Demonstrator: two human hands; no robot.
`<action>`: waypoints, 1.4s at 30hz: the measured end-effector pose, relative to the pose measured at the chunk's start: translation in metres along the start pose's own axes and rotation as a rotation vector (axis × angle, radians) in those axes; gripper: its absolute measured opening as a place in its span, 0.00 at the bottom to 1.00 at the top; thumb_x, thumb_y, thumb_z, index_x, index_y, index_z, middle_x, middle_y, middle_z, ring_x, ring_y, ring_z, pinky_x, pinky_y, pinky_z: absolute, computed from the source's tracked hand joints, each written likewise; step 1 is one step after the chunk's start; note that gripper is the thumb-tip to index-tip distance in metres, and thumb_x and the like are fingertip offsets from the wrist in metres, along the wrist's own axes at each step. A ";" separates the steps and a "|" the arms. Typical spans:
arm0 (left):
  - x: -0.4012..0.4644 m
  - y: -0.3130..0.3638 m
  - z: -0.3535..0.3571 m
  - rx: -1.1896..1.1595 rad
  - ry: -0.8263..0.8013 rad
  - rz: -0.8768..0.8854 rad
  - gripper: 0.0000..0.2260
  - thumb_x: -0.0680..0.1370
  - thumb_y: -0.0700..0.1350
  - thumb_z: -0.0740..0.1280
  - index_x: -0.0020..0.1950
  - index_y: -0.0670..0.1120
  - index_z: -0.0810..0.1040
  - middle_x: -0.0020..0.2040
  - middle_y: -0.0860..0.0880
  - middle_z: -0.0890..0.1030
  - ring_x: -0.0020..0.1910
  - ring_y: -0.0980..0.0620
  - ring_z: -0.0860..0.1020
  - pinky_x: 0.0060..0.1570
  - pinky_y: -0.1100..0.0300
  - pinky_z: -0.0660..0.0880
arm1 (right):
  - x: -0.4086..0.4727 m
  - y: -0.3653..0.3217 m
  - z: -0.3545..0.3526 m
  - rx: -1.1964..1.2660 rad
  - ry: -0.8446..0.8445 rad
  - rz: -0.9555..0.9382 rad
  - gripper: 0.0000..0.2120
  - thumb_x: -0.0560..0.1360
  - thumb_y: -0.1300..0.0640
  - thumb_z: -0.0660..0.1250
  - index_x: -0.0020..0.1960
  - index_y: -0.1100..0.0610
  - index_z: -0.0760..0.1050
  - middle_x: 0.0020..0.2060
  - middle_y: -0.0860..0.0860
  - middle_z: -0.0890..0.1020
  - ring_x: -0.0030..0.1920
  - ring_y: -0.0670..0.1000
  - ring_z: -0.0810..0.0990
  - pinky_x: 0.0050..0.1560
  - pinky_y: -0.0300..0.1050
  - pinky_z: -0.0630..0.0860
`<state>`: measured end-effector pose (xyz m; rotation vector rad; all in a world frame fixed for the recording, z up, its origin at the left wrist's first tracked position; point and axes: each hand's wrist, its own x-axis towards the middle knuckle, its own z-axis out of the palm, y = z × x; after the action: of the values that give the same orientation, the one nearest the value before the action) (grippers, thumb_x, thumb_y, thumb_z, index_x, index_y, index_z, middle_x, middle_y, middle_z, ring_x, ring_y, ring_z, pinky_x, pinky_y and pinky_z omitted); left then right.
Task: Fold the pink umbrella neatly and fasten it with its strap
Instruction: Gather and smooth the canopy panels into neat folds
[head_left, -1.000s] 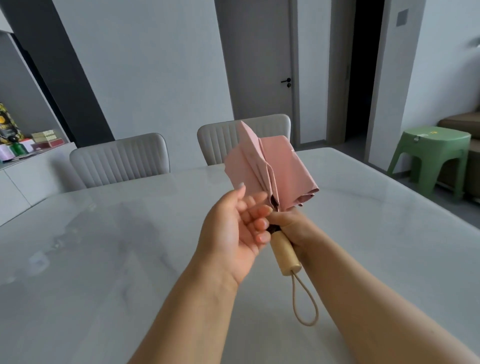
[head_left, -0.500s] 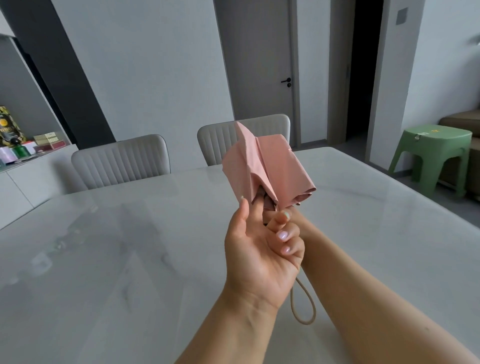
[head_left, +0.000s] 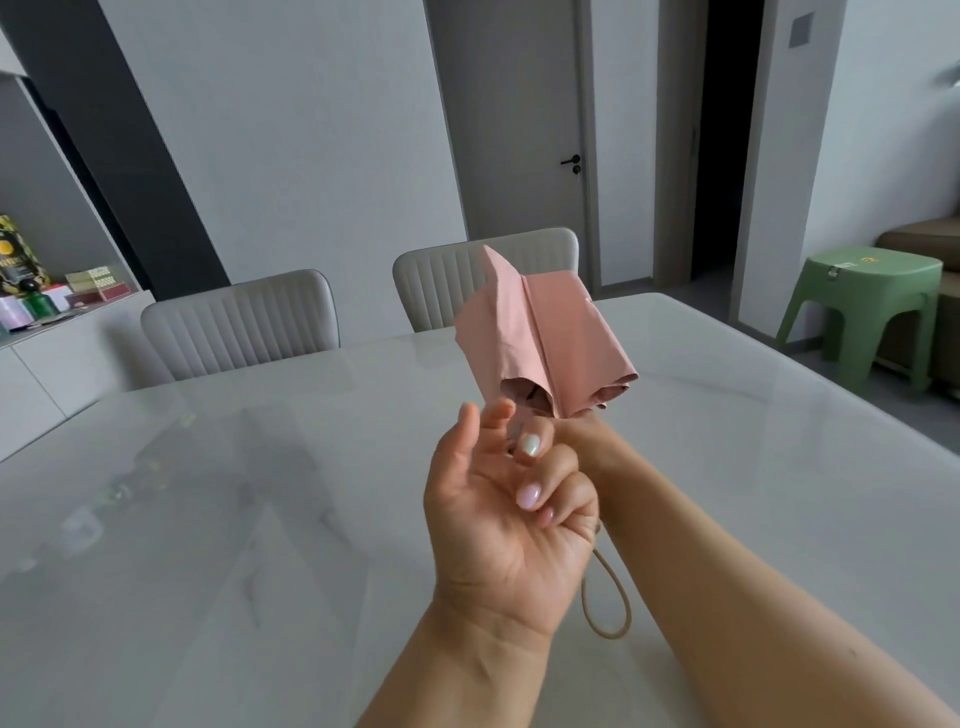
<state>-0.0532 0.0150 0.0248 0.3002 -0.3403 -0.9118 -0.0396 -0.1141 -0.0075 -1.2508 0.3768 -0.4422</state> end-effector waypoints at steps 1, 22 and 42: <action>0.002 0.005 0.002 0.160 0.095 0.094 0.09 0.76 0.48 0.66 0.39 0.46 0.71 0.30 0.50 0.68 0.20 0.55 0.65 0.20 0.65 0.61 | -0.002 -0.002 0.001 0.033 -0.008 -0.019 0.04 0.72 0.72 0.65 0.43 0.65 0.74 0.28 0.55 0.78 0.32 0.54 0.78 0.34 0.42 0.75; 0.081 0.059 -0.025 1.214 0.530 0.260 0.09 0.76 0.42 0.69 0.42 0.35 0.77 0.37 0.42 0.77 0.37 0.45 0.78 0.44 0.48 0.80 | 0.009 0.003 -0.002 0.563 -0.162 0.126 0.47 0.41 0.44 0.86 0.54 0.62 0.75 0.44 0.58 0.80 0.39 0.53 0.77 0.21 0.36 0.73; 0.063 0.055 -0.046 1.436 0.404 0.314 0.16 0.79 0.51 0.65 0.42 0.39 0.81 0.39 0.41 0.79 0.38 0.51 0.73 0.42 0.56 0.72 | 0.004 -0.005 0.002 0.491 -0.082 0.154 0.26 0.60 0.55 0.77 0.55 0.63 0.74 0.48 0.62 0.79 0.44 0.56 0.78 0.21 0.36 0.73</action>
<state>0.0411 0.0007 0.0149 1.6686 -0.6014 -0.1350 -0.0360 -0.1159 -0.0027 -0.7538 0.2705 -0.3246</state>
